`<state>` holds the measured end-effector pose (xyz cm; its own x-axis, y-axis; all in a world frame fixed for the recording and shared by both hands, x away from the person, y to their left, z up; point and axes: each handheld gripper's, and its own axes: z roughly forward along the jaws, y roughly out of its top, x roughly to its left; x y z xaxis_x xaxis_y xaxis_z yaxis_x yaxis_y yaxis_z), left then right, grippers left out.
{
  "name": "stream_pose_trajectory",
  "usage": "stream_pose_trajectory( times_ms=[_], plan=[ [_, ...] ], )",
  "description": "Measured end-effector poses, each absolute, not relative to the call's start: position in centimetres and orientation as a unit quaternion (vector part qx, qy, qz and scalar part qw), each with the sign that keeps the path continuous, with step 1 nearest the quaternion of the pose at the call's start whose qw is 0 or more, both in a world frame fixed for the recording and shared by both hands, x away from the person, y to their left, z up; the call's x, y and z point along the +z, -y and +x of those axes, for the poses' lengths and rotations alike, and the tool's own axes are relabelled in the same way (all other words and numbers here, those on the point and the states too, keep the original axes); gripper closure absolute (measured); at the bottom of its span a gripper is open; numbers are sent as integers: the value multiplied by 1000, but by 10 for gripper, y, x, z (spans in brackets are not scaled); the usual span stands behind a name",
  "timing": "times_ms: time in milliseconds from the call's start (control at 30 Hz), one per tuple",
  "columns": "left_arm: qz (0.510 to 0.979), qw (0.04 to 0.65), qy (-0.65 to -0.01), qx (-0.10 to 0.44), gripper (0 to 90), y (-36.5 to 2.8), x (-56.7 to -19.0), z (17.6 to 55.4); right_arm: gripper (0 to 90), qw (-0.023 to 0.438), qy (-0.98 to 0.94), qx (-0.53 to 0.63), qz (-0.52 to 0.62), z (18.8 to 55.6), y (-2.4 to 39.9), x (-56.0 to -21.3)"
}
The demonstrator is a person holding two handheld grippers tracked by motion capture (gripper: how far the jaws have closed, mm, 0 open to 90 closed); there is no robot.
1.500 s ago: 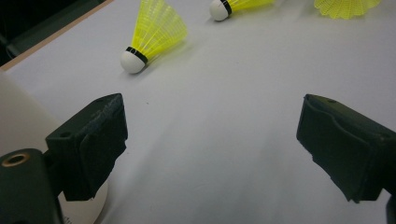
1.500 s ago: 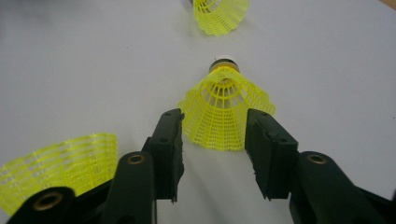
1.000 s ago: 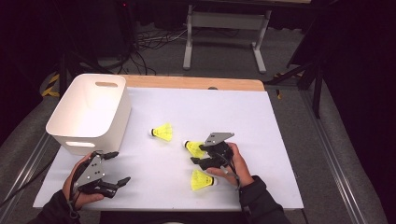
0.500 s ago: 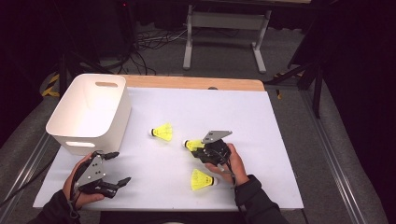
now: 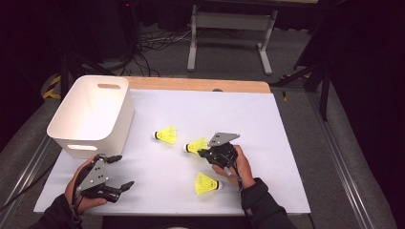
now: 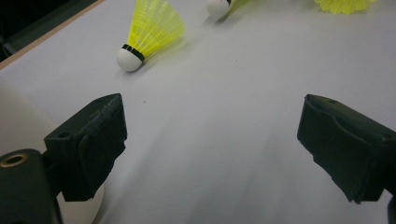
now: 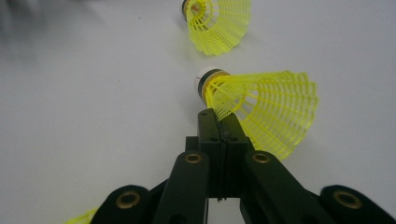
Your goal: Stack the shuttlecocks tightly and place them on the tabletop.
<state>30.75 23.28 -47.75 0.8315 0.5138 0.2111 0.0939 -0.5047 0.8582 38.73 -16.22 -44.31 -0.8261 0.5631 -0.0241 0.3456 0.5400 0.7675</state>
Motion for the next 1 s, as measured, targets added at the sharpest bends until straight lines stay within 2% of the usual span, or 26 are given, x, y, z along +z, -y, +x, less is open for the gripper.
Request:
stream_pose_trajectory(
  times_ms=[333, 1000],
  plan=[
    [837, 464, -184, 224, 92, -233, -478, 309, 900, 153, -868, 408, 237, 401, 155, -436],
    [836, 470, -178, 221, 101, -233, -478, 307, 900, 154, -873, 411, 214, 429, 123, -439]
  ],
)
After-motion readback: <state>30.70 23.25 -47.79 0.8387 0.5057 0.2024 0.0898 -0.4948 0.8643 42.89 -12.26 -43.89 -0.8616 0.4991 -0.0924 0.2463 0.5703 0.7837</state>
